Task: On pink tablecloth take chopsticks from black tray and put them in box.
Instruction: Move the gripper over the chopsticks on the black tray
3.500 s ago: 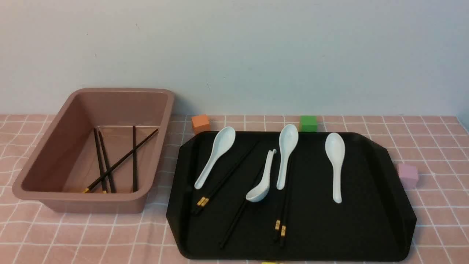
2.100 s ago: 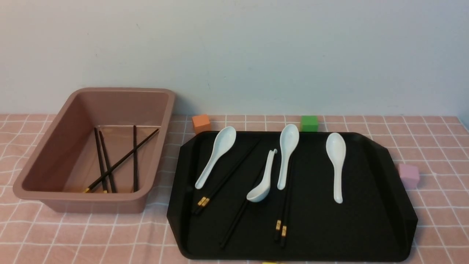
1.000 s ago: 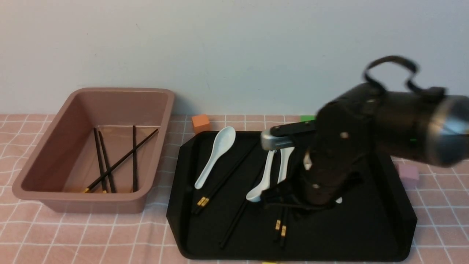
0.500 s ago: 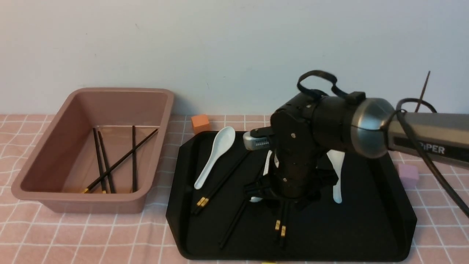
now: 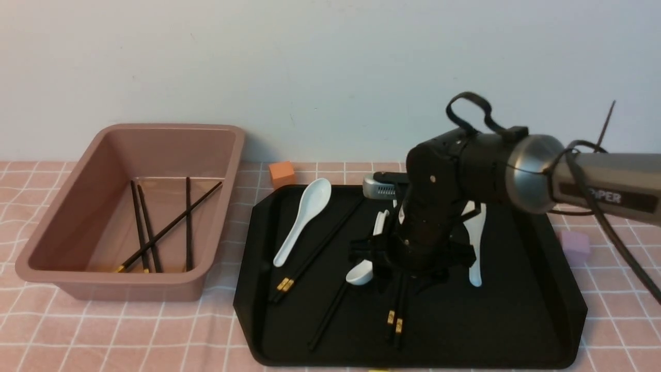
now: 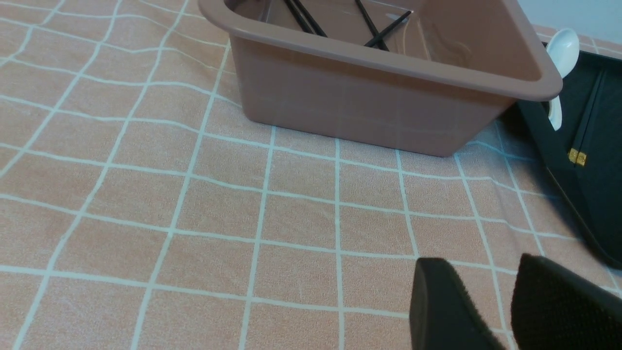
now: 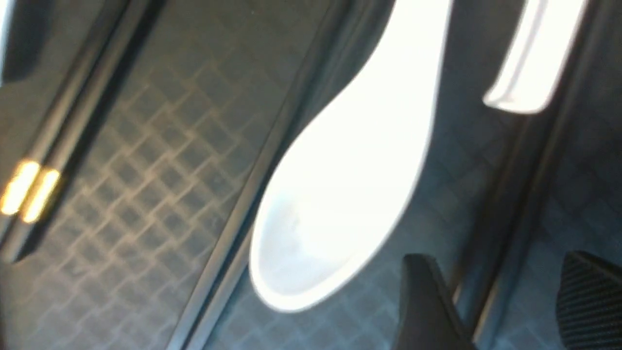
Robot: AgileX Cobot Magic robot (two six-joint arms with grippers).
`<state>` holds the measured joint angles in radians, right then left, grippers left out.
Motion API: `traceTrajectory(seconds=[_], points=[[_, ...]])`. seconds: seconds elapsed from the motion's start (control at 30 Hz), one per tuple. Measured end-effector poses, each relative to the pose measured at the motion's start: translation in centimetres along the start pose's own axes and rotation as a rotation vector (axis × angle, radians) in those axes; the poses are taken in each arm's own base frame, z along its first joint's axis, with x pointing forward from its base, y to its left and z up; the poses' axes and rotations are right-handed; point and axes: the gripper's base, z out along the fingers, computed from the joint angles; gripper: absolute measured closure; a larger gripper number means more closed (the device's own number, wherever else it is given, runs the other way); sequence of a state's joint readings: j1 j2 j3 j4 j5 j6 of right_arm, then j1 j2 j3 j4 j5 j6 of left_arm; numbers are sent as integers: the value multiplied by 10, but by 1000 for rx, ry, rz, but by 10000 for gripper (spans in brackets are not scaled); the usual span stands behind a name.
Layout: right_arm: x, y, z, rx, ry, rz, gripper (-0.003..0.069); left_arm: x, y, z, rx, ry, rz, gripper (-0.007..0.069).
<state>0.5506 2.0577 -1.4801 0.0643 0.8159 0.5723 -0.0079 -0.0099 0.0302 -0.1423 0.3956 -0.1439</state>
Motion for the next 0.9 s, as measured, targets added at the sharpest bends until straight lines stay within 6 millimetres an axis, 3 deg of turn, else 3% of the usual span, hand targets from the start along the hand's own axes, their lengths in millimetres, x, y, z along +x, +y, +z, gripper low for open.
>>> traceTrajectory(seconds=[0.1, 0.6, 0.7, 0.9], points=[[1, -2, 11, 15, 18, 2, 281, 0, 0, 0, 0, 0, 0, 386], [-2, -3, 16, 38, -1, 22, 298, 0, 0, 0, 0, 0, 0, 386], [-2, -3, 17, 44, 9, 23, 334, 0, 0, 0, 0, 0, 0, 386], [0, -5, 17, 58, 31, 21, 533, 0, 0, 0, 0, 0, 0, 386]])
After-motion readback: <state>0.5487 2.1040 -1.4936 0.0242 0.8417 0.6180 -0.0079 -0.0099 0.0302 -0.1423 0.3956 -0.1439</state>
